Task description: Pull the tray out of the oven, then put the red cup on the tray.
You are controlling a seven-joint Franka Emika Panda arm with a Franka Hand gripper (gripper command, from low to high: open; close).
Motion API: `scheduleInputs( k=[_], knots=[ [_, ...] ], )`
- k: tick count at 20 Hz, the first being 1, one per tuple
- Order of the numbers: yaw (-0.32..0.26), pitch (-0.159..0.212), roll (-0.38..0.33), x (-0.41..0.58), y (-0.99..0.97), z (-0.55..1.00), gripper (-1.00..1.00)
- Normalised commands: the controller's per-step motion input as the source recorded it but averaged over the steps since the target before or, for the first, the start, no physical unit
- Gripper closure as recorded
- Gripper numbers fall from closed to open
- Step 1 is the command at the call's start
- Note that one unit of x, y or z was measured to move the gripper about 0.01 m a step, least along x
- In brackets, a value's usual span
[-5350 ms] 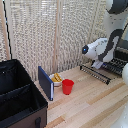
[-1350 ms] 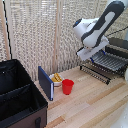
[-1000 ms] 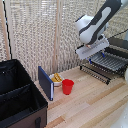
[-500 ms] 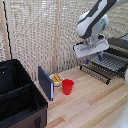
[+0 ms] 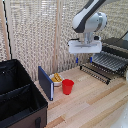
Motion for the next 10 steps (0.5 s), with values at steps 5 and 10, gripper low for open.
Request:
scheduleInputs(
  k=[5, 10],
  knots=[
    [-0.03, -0.028, 0.207, 0.017, 0.74, -0.1, -1.0],
    [0.004, 0.142, 0.079, -0.202, 0.59, -0.15, -1.0]
  ],
)
